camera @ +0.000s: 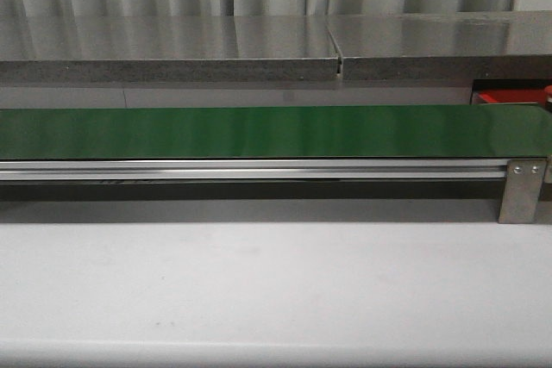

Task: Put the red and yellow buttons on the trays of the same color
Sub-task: 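Lift the red button into the red tray and open the right gripper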

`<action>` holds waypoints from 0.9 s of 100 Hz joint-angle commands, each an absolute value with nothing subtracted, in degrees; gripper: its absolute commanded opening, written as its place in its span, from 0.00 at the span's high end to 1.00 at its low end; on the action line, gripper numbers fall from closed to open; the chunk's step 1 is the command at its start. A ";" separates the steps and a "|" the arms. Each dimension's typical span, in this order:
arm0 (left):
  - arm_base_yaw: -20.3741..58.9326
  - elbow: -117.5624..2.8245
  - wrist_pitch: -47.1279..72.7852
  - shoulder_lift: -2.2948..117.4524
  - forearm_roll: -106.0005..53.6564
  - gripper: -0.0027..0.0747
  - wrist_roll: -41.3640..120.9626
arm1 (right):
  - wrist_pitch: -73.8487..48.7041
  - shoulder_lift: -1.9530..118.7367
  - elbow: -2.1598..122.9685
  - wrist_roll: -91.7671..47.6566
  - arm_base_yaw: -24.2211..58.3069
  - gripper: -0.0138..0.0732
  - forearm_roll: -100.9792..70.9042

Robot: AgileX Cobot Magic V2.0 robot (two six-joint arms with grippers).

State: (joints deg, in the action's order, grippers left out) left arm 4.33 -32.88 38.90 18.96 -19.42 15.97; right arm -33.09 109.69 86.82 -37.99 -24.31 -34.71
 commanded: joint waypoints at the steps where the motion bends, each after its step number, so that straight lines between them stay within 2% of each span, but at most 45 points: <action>1: 4.84 -34.37 35.12 19.39 -20.82 0.99 15.76 | -28.45 107.97 88.74 -38.09 -24.71 0.68 -36.46; 76: 4.84 -34.37 35.12 19.39 -20.82 0.99 15.76 | -20.64 115.40 88.68 -38.09 -24.79 0.68 -41.91; 83: 4.84 -34.37 35.12 19.39 -20.82 0.99 15.76 | -19.96 115.58 88.68 -38.09 -24.79 0.66 -41.91; 90: 4.84 -34.37 35.12 19.39 -20.82 0.99 15.76 | -19.43 115.58 88.68 -38.09 -24.79 0.59 -41.91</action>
State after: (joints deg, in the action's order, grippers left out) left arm 4.33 -32.88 38.90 18.96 -19.42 15.97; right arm -22.61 118.88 86.82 -37.99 -24.40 -40.44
